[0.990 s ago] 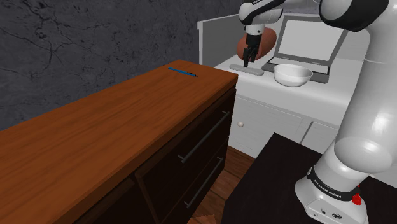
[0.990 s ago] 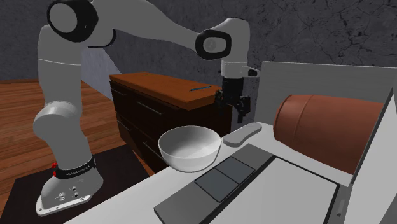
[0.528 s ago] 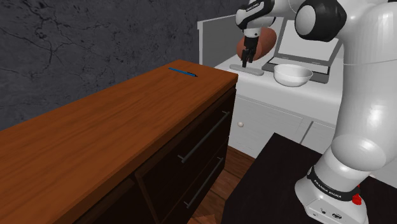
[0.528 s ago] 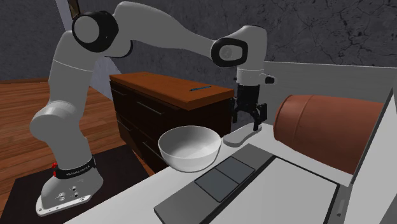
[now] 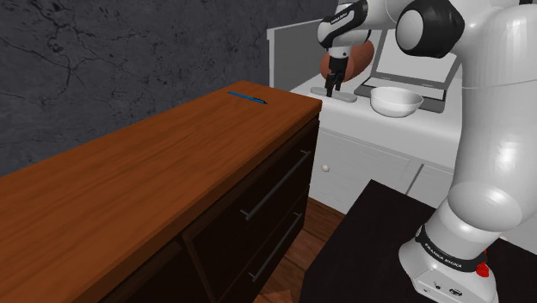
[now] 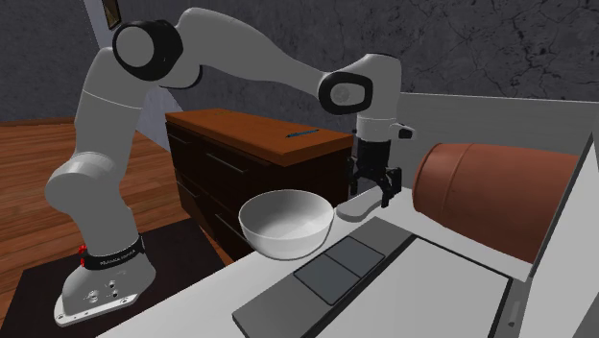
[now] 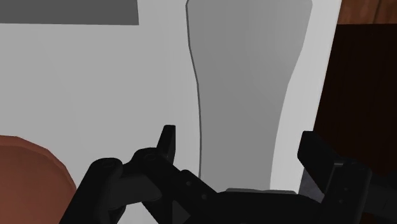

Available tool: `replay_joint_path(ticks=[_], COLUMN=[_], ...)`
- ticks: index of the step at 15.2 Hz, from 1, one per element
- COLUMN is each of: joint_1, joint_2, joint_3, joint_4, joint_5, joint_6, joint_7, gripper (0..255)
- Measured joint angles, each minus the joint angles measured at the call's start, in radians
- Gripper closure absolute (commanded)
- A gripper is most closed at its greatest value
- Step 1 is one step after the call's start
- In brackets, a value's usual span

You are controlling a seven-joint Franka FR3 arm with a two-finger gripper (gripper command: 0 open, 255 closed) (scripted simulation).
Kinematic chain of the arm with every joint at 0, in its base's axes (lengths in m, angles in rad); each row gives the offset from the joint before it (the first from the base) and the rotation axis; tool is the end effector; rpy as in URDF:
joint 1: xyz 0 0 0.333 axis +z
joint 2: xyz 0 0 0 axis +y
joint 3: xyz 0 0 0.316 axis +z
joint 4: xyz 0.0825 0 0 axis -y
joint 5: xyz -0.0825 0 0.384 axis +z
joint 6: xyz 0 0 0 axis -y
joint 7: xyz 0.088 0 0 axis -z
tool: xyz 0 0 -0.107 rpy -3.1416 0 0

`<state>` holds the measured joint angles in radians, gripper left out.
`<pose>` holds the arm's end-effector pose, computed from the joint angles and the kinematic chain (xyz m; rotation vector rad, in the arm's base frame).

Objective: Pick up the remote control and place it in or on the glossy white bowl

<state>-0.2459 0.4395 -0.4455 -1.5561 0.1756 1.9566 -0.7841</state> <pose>0.5516 -0.3889 0.4137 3.1201 0.1006 -0.0160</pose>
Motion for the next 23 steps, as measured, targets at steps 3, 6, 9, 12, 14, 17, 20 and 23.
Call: replay_joint_path(ticks=[3, 6, 9, 12, 14, 17, 20, 23], joint_1=[0.000, 0.000, 0.000, 0.000, 0.000, 0.000, 0.000, -0.002], joint_2=[0.001, 0.001, 0.001, 0.001, 0.001, -0.007, -0.018, -0.023], joint_3=[0.000, 0.000, 0.000, 0.000, 0.000, -0.002, -0.005, -0.007], joint_4=[-0.001, -0.001, -0.002, -0.002, -0.002, 0.016, 0.038, 0.072], joint_5=[0.000, 0.000, 0.000, 0.000, 0.000, -0.004, -0.009, -0.013], joint_6=[0.002, 0.002, 0.002, 0.002, 0.002, -0.022, -0.054, -0.093], joint_7=[0.000, 0.000, 0.000, 0.000, 0.000, 0.002, 0.004, 0.007], gripper=[0, 255, 255, 255, 255, 255, 255, 255])
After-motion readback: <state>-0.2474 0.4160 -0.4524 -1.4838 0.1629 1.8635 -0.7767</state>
